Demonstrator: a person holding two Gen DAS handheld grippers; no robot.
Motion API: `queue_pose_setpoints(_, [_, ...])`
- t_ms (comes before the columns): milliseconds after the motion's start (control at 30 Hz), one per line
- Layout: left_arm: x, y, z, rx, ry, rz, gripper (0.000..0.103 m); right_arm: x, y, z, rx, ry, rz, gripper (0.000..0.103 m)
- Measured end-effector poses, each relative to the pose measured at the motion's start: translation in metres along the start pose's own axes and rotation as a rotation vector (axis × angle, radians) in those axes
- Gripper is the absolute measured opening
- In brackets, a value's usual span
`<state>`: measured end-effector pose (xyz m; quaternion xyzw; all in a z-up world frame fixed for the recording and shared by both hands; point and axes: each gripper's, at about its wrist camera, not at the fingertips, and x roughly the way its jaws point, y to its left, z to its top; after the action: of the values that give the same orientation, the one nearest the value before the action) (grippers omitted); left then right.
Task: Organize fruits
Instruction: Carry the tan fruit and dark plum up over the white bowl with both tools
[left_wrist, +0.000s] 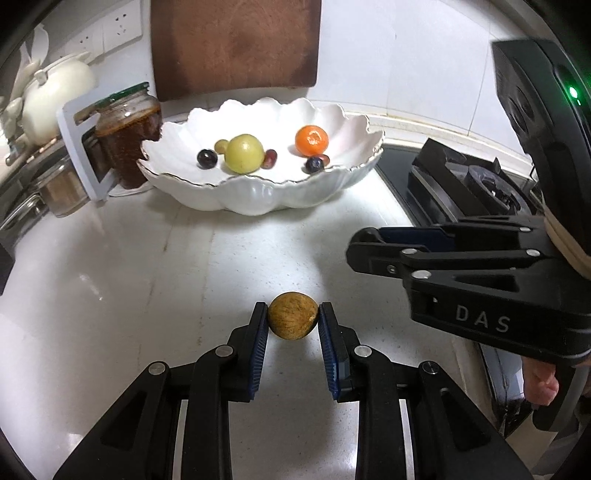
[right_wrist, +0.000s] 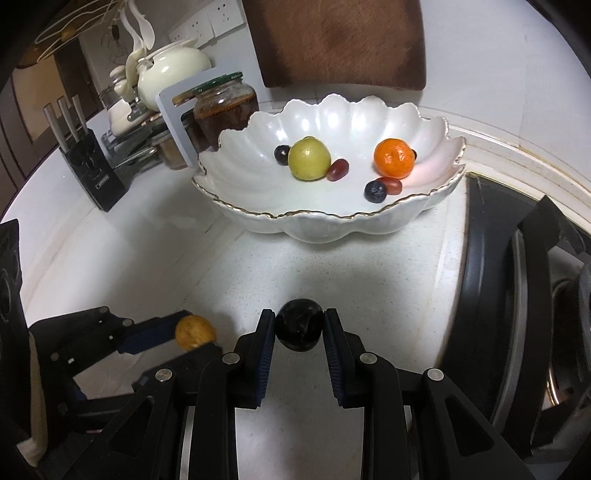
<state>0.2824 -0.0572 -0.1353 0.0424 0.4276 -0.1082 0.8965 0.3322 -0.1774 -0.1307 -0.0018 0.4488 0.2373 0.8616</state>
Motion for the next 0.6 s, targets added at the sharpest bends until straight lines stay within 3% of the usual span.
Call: queue_pose_setpoints(600, [-0.041,0.006,0.020,-0.044,-0.086,-0.001,0.028,-0.043,0.006,-0.001,0.026,-0.101,-0.040,0.028])
